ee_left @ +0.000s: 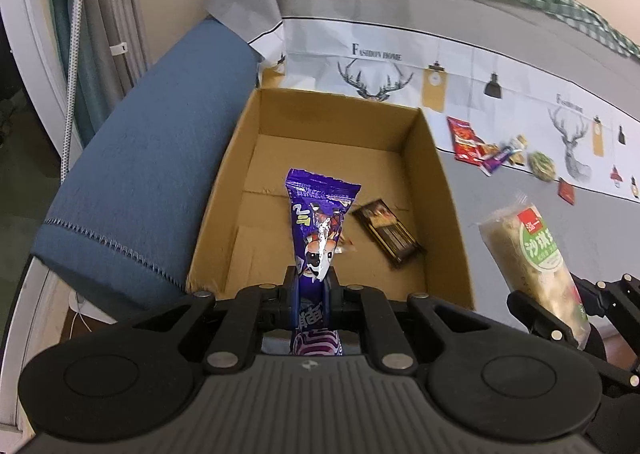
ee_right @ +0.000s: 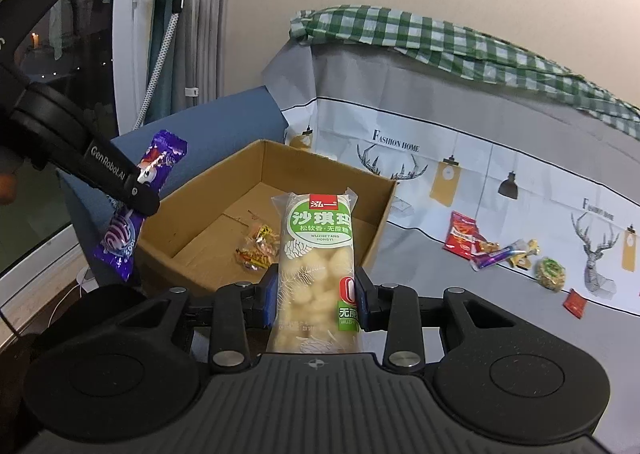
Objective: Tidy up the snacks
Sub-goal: 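Carry the purple candy bar and rice-cracker bar over the box with both tools, then open both tools to drop the candy bar and rice-cracker bar into the box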
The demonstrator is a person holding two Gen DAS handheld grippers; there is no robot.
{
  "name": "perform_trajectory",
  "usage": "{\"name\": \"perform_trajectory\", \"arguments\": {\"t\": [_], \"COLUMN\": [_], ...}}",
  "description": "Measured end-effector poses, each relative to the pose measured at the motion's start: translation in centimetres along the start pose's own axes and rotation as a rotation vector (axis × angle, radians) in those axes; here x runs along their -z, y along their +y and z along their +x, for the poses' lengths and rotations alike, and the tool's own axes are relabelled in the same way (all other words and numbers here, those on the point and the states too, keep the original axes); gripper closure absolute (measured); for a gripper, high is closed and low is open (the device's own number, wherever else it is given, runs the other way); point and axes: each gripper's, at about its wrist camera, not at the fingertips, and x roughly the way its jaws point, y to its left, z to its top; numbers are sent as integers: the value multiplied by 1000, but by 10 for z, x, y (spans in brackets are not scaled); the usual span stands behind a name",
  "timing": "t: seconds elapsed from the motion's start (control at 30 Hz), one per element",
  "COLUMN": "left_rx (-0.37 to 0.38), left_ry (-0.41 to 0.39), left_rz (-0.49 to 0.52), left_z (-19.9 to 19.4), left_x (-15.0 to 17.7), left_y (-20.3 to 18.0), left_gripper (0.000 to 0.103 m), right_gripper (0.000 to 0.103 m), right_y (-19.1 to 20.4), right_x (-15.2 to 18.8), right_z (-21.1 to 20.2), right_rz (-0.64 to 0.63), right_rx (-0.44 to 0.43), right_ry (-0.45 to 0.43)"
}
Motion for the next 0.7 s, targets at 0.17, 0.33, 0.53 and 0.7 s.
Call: {"name": "perform_trajectory", "arguments": {"t": [0.17,0.33,0.53,0.7], "left_rx": [-8,-25,-36,-49], "left_ry": [46,88,142,182], "left_rz": [-15,-12,6,9], "left_z": [41,80,125,153], "left_x": [-25,-43,-53,-54], "left_y": [7,12,18,22], "left_gripper": [91,91,91,91], "right_gripper": [65,65,65,65], "right_y": [-1,-2,-4,-3], "right_x": [-17,-29,-32,-29], "right_z": [41,87,134,163], "right_rz": [-3,2,9,7], "right_rx": [-7,-13,-29,-42], "right_ry": [15,42,85,125]}}
